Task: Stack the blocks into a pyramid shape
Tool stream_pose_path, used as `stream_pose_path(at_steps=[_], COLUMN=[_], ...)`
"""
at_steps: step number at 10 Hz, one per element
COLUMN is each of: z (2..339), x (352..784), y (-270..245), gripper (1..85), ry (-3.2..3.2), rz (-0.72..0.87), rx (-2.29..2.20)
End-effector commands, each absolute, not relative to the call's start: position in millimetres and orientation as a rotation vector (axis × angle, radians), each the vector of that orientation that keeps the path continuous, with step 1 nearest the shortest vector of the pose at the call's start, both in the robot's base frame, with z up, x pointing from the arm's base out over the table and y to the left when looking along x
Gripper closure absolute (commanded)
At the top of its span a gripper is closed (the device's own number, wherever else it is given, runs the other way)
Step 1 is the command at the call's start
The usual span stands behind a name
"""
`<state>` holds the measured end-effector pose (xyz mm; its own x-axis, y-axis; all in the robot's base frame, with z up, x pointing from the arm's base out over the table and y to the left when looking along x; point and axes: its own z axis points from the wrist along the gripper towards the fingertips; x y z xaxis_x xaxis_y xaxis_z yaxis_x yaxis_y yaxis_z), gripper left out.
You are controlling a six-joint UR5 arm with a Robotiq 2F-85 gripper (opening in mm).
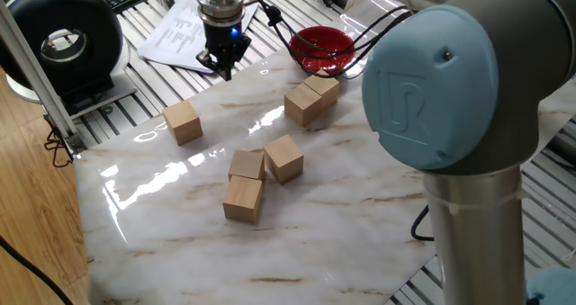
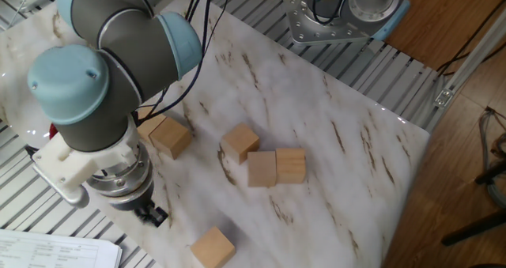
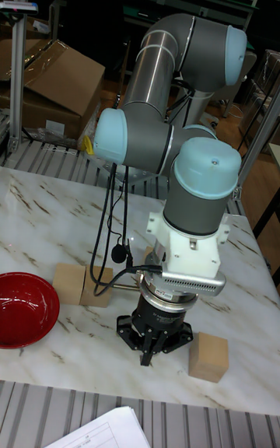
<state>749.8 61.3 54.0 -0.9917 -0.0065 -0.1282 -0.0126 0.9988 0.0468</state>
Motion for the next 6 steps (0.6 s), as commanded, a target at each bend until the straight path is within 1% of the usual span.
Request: stream_pose_path(at_steps=[1, 3, 6], z=[60, 63, 62], x=[774, 784, 782], y=[57, 67, 65], gripper=[84.3, 84.3, 84.7], ry=[2.917, 2.878, 2.883], rz=[0.053, 0.109, 0.101], rx=[-0.031, 0.008, 0.011])
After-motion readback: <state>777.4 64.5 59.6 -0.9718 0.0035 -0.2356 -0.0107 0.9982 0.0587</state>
